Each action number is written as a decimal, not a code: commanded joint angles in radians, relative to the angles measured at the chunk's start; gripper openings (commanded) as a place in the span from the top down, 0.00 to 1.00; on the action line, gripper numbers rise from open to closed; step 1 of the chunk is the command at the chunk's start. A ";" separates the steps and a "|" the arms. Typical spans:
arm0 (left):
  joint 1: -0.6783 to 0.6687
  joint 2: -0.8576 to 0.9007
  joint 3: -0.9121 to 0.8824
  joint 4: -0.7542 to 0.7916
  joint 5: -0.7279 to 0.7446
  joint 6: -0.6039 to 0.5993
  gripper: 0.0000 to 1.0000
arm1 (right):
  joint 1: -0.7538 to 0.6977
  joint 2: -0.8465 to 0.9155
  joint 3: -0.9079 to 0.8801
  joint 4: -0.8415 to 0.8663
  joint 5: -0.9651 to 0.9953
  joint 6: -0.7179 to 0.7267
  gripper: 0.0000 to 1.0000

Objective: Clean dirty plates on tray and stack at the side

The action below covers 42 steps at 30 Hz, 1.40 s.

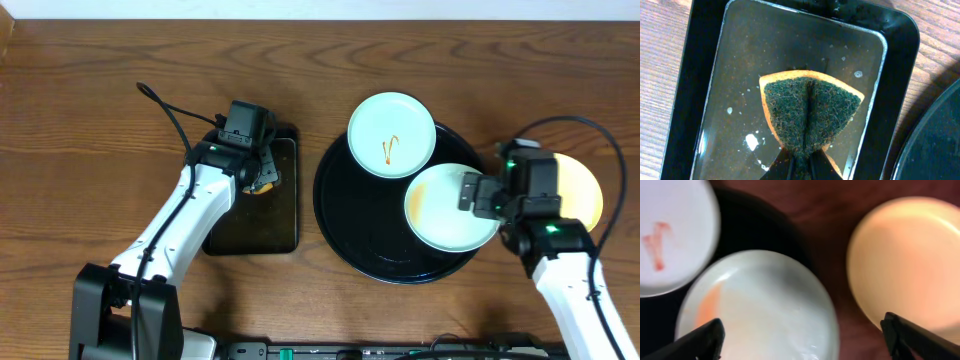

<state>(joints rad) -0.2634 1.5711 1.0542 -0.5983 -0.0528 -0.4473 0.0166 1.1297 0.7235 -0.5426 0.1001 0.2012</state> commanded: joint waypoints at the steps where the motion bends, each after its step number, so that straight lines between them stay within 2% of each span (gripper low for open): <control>1: 0.005 0.010 -0.004 -0.006 -0.015 0.010 0.92 | -0.104 0.044 0.016 -0.029 -0.099 0.056 0.10; 8: 0.005 0.010 -0.004 -0.008 -0.015 0.010 0.92 | -0.223 0.171 0.016 -0.060 -0.175 0.074 0.29; 19: 0.005 0.010 -0.004 -0.011 -0.015 0.010 0.92 | -0.226 0.331 0.016 -0.024 -0.255 0.075 0.51; 22: 0.005 0.010 -0.004 -0.012 -0.015 0.009 0.92 | -0.226 0.343 0.016 -0.020 -0.267 0.075 0.62; 25: 0.005 0.010 -0.004 -0.012 -0.015 0.010 0.92 | -0.226 0.336 0.016 -0.014 -0.266 0.075 0.78; 27: 0.005 0.010 -0.004 -0.013 -0.015 0.010 0.92 | -0.226 0.329 0.016 -0.009 -0.267 0.075 0.92; 29: 0.005 0.010 -0.004 -0.014 -0.015 0.010 0.92 | -0.226 0.317 0.016 -0.007 -0.267 0.074 0.99; 42: 0.005 0.010 -0.004 -0.014 -0.015 0.009 0.92 | -0.192 0.088 0.017 0.049 -0.288 -0.071 0.99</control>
<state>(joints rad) -0.2634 1.5711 1.0542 -0.6094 -0.0528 -0.4473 -0.1993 1.2694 0.7246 -0.5064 -0.1654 0.1978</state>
